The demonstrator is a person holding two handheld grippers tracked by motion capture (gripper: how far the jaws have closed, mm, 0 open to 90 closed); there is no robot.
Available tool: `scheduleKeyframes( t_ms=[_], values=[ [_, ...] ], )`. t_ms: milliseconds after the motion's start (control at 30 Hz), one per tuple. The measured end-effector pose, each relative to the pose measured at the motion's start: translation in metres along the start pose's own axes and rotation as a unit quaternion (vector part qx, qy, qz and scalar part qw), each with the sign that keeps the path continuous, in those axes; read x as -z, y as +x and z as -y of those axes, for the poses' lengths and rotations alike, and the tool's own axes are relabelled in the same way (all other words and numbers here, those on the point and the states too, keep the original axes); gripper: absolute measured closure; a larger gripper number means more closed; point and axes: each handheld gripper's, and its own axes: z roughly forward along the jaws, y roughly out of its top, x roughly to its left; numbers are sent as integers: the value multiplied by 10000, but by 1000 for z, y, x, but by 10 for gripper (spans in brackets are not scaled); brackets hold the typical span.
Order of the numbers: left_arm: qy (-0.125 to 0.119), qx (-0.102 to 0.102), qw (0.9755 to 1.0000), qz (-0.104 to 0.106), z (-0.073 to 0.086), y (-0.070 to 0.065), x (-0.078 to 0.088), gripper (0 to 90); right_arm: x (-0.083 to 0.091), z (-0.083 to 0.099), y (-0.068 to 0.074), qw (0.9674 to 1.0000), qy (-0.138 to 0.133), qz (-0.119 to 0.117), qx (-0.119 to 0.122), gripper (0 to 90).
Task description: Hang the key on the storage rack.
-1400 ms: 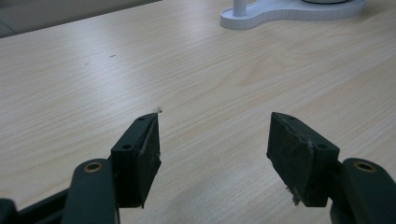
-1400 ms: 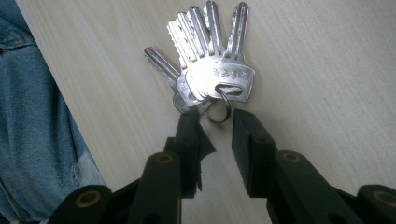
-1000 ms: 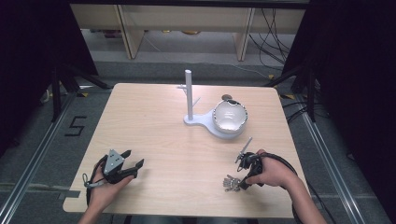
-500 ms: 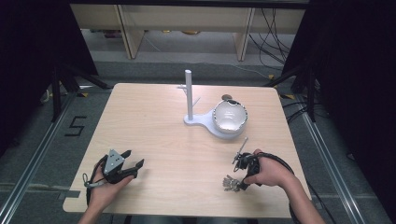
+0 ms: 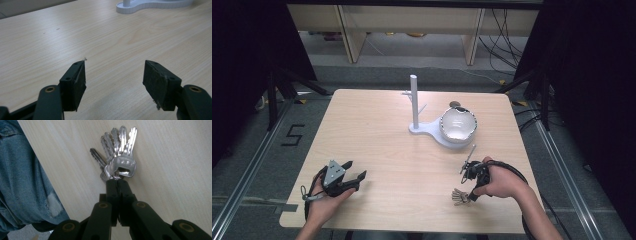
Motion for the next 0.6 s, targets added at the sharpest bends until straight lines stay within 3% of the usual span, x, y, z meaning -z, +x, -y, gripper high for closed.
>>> scheduleKeyframes(
  t_ms=[67, 100, 133, 267, 333, 367, 433, 467, 600],
  values=[
    [3, -1, 10000, -3, 0, 0, 0, 341, 3, -1, 0, 10000, -53, 13, 74, 894],
    [21, 2, 10000, -21, 0, 0, 0, 341, 7, -1, 2, 9999, -115, 89, -20, 894],
    [45, -20, 10000, -28, 0, -1, 0, 341, 9, -2, 2, 9999, -134, 88, 60, 894],
    [59, -33, 10000, -23, 0, -1, 0, 341, 20, -4, 5, 9995, -213, 217, -9, 894],
    [72, -37, 10000, -19, -1, 0, 0, 341, 21, -6, 3, 9994, -245, 207, 85, 894],
    [48, -28, 10000, -22, 0, 0, 0, 341, 24, -6, 6, 9994, -263, 229, -52, 894],
    [40, -16, 10000, -32, 0, -1, 0, 341, 31, -8, 1, 9987, -386, 285, 179, 894],
    [30, -4, 10000, -29, 0, -1, 0, 342, 33, -8, 4, 9986, -377, 360, 15, 894],
    [-8, 33, 10000, 2, 0, 0, 0, 345, 39, -10, 2, 9982, -432, 400, 102, 894]
  ],
)
